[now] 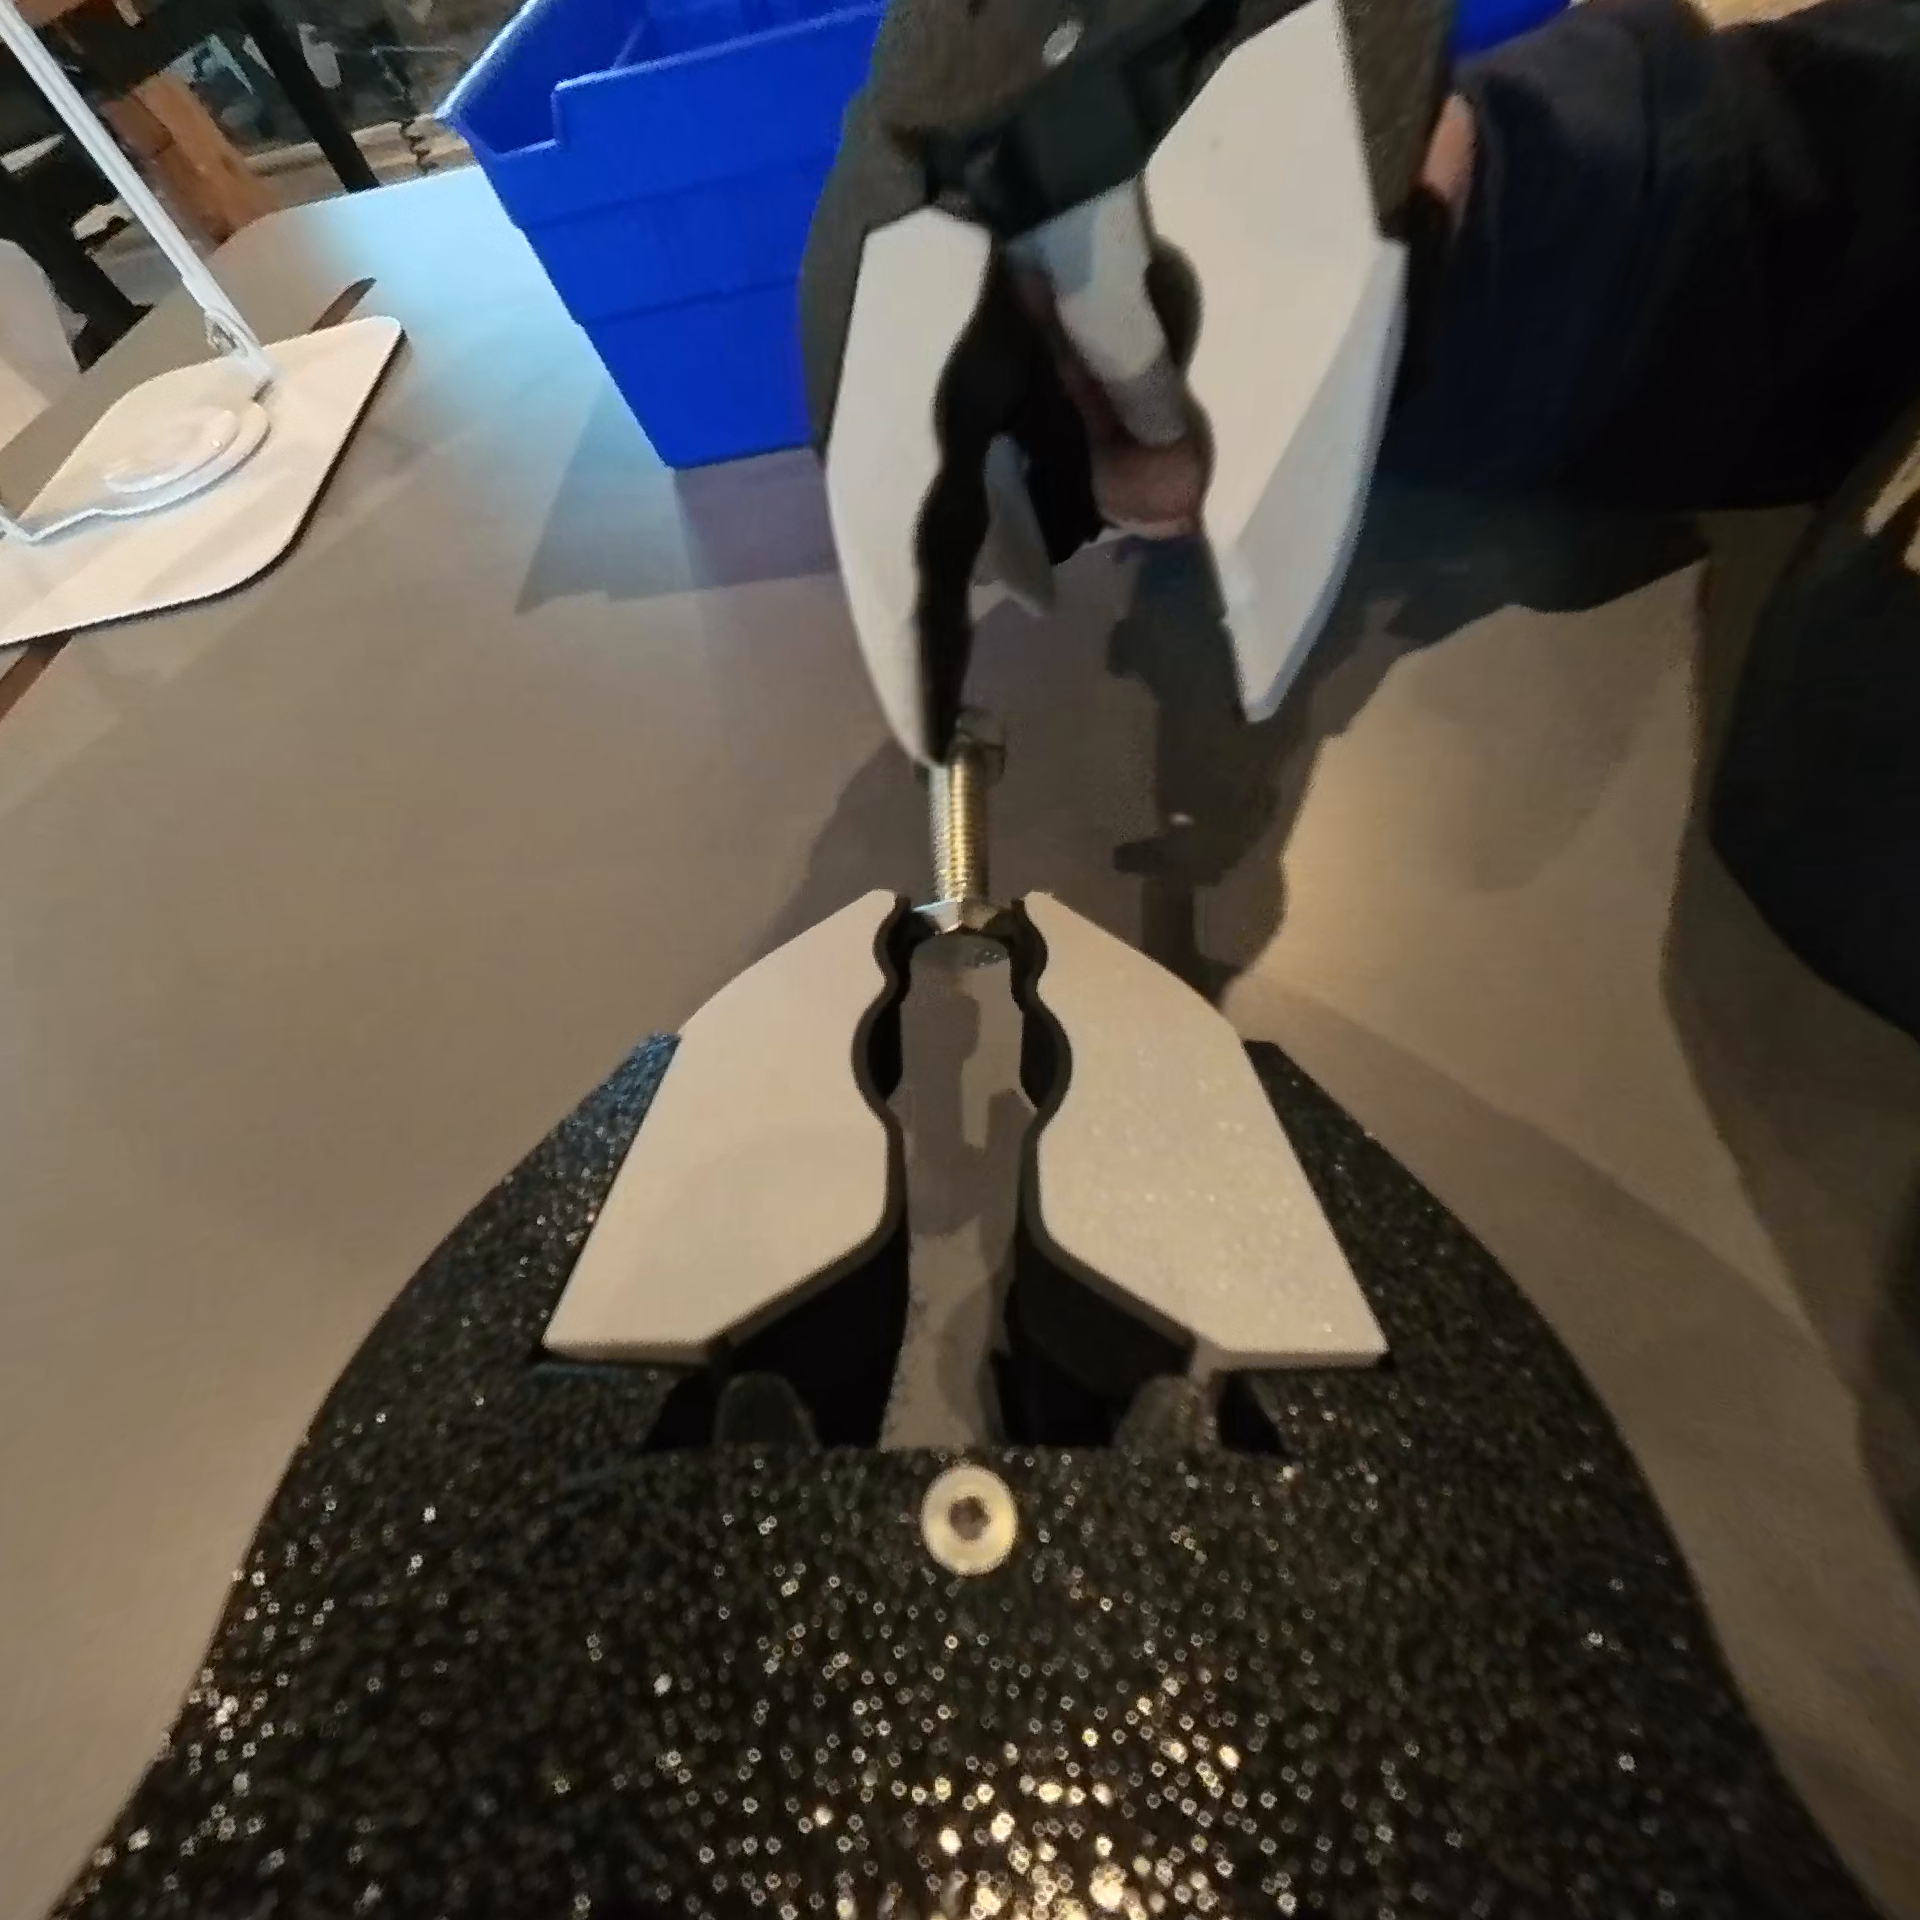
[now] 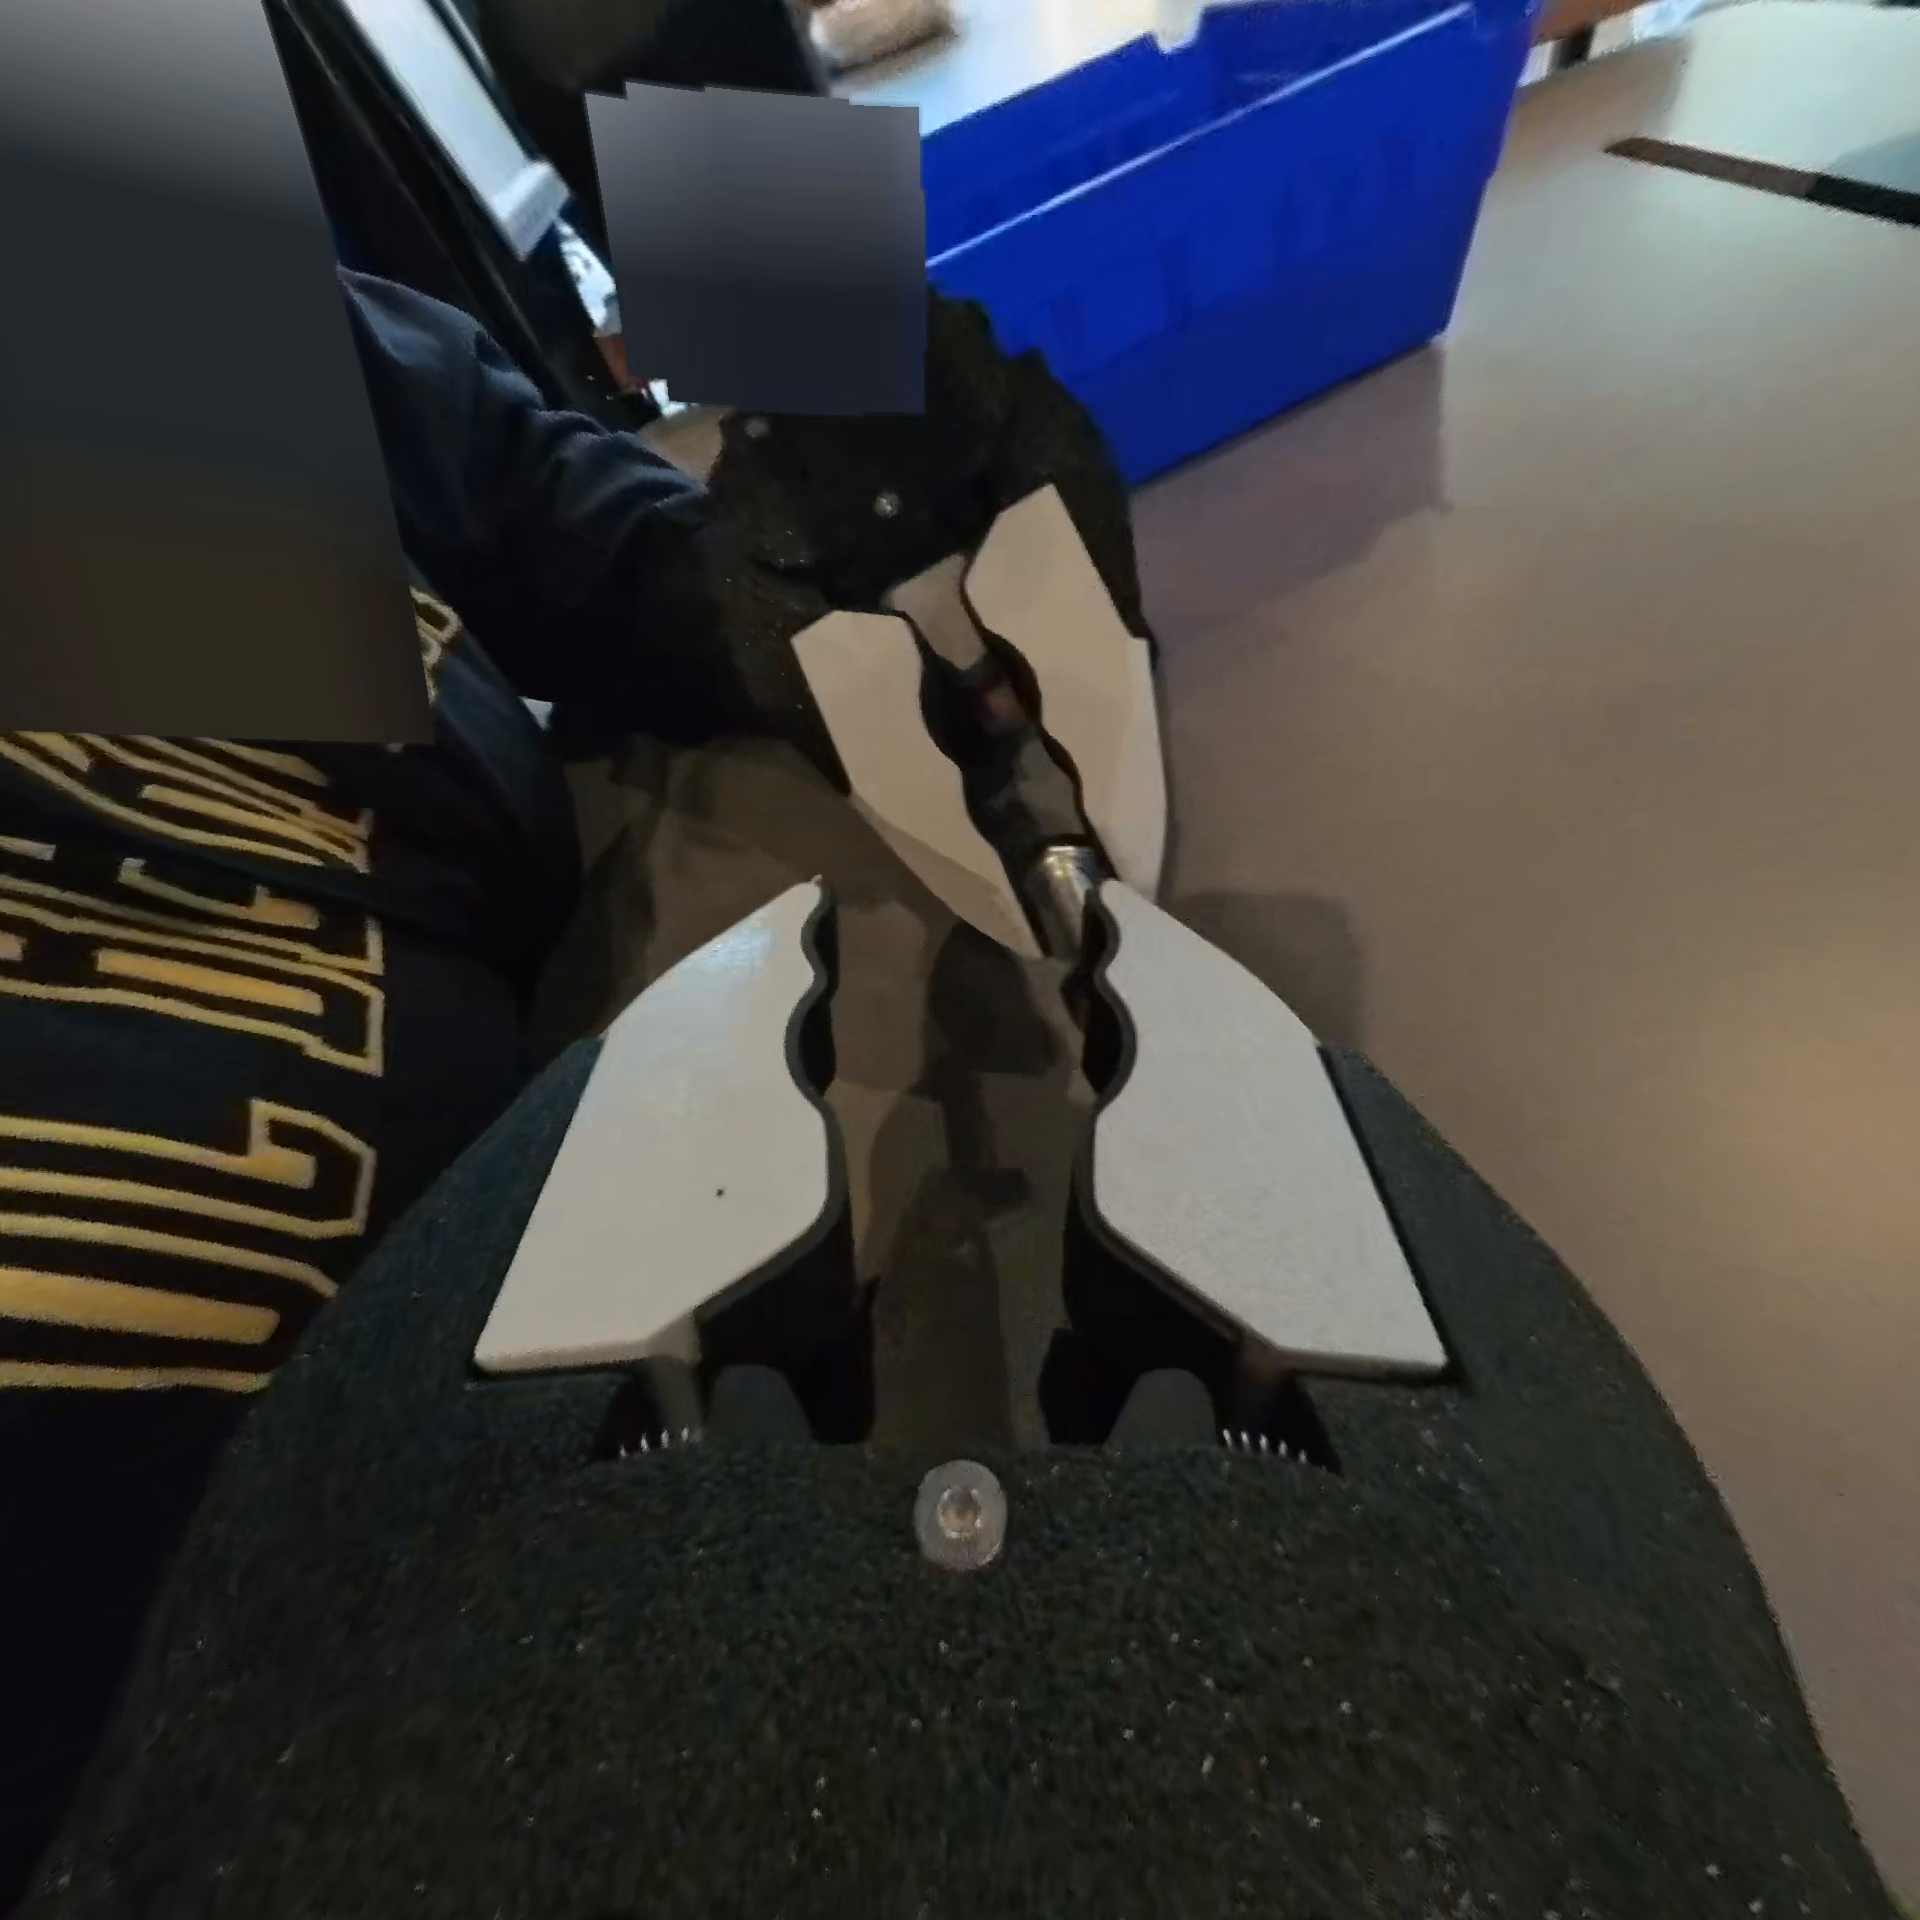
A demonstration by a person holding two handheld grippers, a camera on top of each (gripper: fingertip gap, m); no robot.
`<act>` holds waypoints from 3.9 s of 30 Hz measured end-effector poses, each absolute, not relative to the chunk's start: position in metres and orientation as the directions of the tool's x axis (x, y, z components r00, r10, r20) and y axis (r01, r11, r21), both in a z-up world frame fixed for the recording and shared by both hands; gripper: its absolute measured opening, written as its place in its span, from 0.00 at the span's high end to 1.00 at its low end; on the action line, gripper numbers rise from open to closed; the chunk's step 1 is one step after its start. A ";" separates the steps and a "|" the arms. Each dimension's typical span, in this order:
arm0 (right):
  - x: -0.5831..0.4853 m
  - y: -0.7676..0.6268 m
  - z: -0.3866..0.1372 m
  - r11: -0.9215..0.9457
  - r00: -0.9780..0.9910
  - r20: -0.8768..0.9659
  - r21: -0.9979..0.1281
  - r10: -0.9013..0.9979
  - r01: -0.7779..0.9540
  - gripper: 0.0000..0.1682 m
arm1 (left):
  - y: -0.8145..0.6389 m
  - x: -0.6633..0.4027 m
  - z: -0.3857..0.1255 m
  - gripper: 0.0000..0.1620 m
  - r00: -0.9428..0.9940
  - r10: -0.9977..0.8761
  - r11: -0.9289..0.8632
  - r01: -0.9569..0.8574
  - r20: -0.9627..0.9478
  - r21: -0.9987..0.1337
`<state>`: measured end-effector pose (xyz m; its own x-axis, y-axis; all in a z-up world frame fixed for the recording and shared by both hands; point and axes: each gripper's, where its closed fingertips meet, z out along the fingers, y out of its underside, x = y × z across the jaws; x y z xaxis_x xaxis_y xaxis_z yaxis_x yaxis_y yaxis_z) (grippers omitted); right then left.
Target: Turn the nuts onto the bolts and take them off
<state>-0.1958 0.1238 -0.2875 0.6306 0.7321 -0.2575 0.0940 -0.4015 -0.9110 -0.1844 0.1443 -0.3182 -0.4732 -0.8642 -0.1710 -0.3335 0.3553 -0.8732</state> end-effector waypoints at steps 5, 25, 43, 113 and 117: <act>-0.194 0.121 -0.296 -0.473 0.619 -0.309 -0.873 0.722 0.115 0.84 | 0.146 -0.184 -0.318 0.89 -0.457 -0.870 0.360 -0.331 -0.185 -0.872; -0.168 0.139 -0.307 -0.517 0.762 -0.293 -0.853 0.577 0.063 0.83 | 0.146 -0.189 -0.313 0.89 -0.446 -0.877 0.336 -0.311 -0.176 -0.889; -0.223 0.161 -0.329 -0.392 0.740 -0.014 -0.855 0.672 0.339 0.84 | 0.185 -0.252 -0.273 0.89 -0.170 -0.975 0.171 -0.146 -0.145 -0.974; 0.036 -0.014 -0.243 -0.807 0.946 0.322 -0.569 -0.041 0.159 0.86 | 0.169 -0.246 -0.284 0.89 -0.237 -0.962 0.184 -0.204 -0.134 -0.962; -0.066 0.048 -0.213 -0.594 0.926 0.302 -0.710 0.229 0.378 0.86 | 0.165 -0.245 -0.286 0.89 -0.262 -0.954 0.203 -0.202 -0.147 -0.958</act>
